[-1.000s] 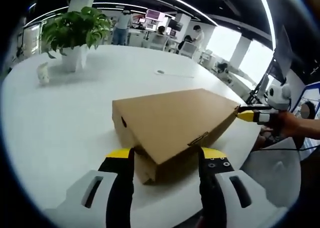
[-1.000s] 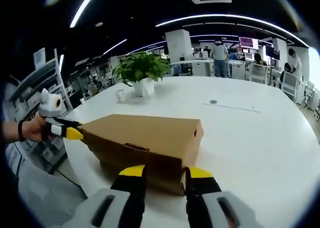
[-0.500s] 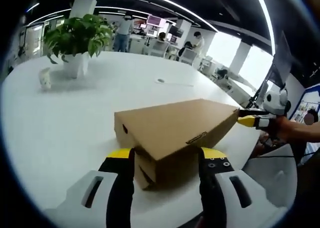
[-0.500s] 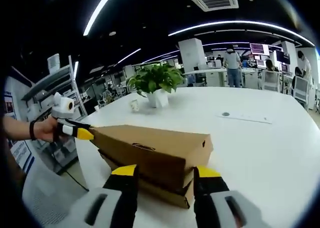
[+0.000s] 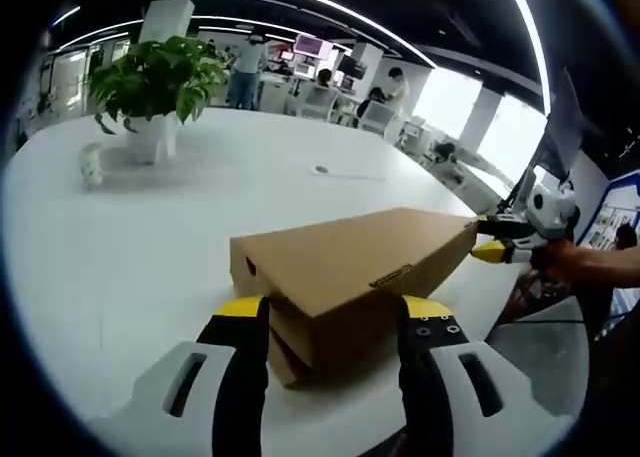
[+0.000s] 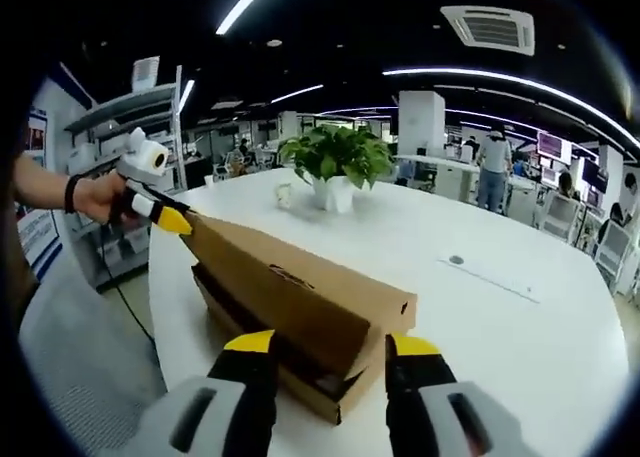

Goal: Operate the shoe box by opening the lid, removing the specified soft item, and placing it in the target area until the item is outside and the box remains undamaged.

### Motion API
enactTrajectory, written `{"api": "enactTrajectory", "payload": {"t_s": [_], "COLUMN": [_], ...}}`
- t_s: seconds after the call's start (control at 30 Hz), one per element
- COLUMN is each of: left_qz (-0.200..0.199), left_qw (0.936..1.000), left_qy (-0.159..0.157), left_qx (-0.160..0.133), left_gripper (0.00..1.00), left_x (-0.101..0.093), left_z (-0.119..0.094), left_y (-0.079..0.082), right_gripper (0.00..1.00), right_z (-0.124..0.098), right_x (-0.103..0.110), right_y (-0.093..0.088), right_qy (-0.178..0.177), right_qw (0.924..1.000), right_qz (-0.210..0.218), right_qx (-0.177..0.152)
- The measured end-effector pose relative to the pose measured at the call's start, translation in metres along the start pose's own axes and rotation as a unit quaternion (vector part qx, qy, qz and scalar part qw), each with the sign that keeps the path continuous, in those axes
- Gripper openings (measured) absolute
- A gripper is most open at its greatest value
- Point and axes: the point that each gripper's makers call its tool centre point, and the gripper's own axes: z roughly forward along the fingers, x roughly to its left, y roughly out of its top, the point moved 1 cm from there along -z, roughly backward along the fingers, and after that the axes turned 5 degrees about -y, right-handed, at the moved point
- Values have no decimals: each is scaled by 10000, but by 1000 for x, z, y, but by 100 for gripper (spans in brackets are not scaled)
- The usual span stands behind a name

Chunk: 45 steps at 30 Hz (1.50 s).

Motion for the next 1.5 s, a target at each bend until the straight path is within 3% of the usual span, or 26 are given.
{"api": "enactTrajectory", "payload": {"t_s": [0.17,0.27,0.4,0.5,0.63,0.73,1.03,1.5], "left_qz": [-148,-86,-178,-163,-203,-19,30,297], "left_qw": [9998,9999,9997,9997,9995,9997,9994,9983], "left_qy": [-32,-30,-36,-37,-38,-2,21,56], "left_qx": [-151,-66,-157,-166,-246,-225,-343,-499], "left_gripper": [51,51,51,51,51,51,51,50], "left_x": [1,1,2,1,1,1,1,3], "left_z": [-2,-1,-2,-2,-3,-2,-4,-1], "left_y": [9,7,12,15,22,27,42,62], "right_gripper": [37,36,36,35,33,32,24,15], "right_z": [-2,0,7,10,14,17,19,22], "right_x": [-1,-16,-19,-20,-19,-19,-31,-43], "right_y": [-9,-1,1,6,15,20,34,47], "right_qy": [-89,-407,-450,-565,-682,-806,-1188,-1485], "right_qw": [9994,9989,9982,9953,9926,9875,9826,9804], "right_qz": [-300,-245,-394,-785,-1000,-1354,-1424,-1283], "right_qx": [139,-35,21,-11,-88,-45,-132,-142]}}
